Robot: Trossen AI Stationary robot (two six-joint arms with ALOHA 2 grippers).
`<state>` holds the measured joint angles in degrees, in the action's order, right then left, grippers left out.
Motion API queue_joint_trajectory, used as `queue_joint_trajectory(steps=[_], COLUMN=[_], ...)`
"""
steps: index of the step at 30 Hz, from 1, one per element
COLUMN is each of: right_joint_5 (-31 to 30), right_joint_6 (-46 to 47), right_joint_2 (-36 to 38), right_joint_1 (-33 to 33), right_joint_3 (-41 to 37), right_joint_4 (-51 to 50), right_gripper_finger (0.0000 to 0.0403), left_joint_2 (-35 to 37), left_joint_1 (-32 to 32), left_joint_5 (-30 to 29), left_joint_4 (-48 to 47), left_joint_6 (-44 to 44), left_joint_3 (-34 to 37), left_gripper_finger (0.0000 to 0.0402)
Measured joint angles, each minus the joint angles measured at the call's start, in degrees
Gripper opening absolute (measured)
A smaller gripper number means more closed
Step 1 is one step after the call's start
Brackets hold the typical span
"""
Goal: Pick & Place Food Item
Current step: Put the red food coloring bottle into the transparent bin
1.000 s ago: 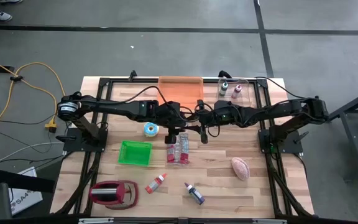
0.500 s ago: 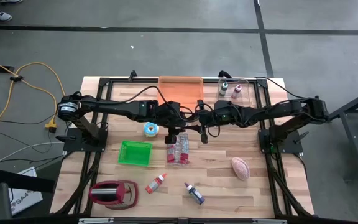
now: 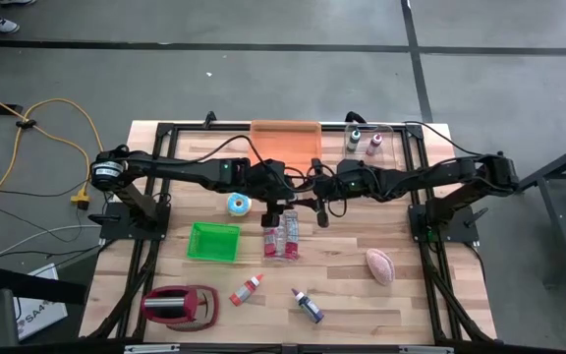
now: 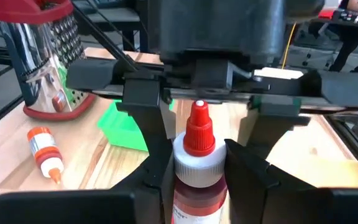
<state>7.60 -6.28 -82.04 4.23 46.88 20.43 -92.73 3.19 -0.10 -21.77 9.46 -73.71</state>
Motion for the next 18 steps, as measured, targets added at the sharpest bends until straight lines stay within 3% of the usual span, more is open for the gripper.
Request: queue_joint_trajectory(steps=[6,18], right_joint_5=[-0.15,-1.26], right_joint_6=[0.00,0.63], right_joint_2=[0.00,0.29], right_joint_1=[-0.02,-0.08], right_joint_3=[-0.03,-0.03], right_joint_4=[-0.50,-0.60], right_gripper_finger=[0.0102,0.0102], left_joint_2=[0.00,0.00], left_joint_1=[0.01,0.01], left_joint_5=[-0.02,0.00], left_joint_4=[-0.25,-0.34], left_joint_6=[0.19,0.04], left_joint_3=[0.00,0.00], left_gripper_finger=[0.0232,0.0235])
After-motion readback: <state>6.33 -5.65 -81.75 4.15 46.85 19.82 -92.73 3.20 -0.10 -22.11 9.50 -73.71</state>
